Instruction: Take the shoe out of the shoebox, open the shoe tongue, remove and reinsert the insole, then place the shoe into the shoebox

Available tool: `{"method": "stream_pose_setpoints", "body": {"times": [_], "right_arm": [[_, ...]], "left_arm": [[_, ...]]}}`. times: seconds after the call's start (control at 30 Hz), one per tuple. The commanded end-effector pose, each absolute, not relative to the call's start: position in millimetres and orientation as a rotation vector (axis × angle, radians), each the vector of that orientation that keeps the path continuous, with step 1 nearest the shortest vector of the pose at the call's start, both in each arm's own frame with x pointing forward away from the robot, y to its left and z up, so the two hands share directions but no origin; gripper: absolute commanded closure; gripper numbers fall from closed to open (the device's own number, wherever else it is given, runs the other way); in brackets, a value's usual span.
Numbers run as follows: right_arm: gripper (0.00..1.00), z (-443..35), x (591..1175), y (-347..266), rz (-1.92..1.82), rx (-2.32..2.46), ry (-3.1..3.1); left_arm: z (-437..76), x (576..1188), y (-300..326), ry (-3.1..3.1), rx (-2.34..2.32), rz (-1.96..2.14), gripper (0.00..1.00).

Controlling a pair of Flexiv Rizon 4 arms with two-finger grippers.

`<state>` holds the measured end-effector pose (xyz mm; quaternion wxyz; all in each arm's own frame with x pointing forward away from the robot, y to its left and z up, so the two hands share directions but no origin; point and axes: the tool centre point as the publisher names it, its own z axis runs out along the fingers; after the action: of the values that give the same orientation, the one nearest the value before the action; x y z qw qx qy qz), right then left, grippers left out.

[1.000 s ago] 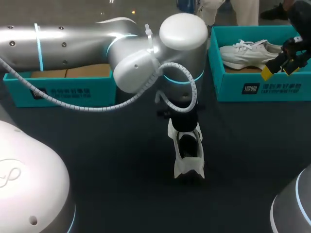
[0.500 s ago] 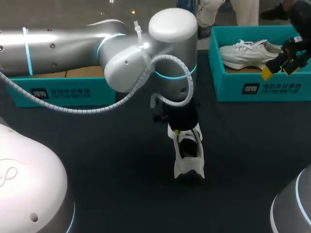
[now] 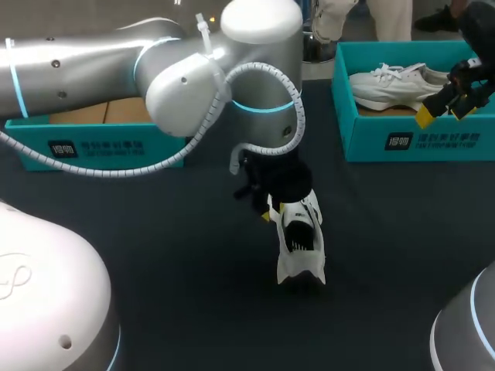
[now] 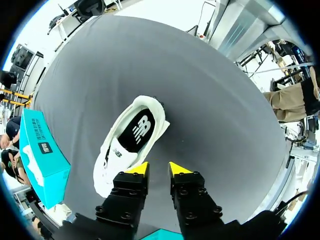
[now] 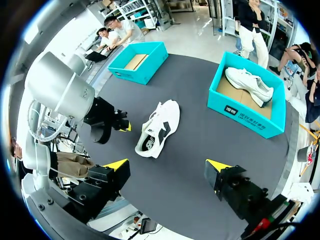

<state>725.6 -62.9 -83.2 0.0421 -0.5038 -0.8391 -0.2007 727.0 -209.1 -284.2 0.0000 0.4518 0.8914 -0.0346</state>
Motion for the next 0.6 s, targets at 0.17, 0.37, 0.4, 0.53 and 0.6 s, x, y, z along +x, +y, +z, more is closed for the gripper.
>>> {"method": "stream_pose_setpoints", "body": {"times": [0.17, 0.37, 0.4, 0.53, 0.6], "right_arm": [[0.0, -82.8, 728.5, -62.0, -0.606, -1.541, -2.565], [0.0, -82.8, 728.5, -62.0, -0.606, -1.541, -2.565], [0.0, -82.8, 728.5, -62.0, -0.606, -1.541, -2.565], [0.0, -82.8, 728.5, -62.0, -0.606, -1.541, -2.565], [0.0, -82.8, 728.5, -62.0, -0.606, -1.541, -2.565]], "left_arm": [[-284.4, 727.7, -208.8, 2.801, 1.421, -0.108, 0.0], [-284.4, 727.7, -208.8, 2.801, 1.421, -0.108, 0.0], [-284.4, 727.7, -208.8, 2.801, 1.421, -0.108, 0.0], [-278.0, 717.5, -215.4, 2.981, 1.151, 0.049, 0.0], [-276.9, 711.4, -215.4, 3.035, 1.027, 0.088, 0.0]]}}
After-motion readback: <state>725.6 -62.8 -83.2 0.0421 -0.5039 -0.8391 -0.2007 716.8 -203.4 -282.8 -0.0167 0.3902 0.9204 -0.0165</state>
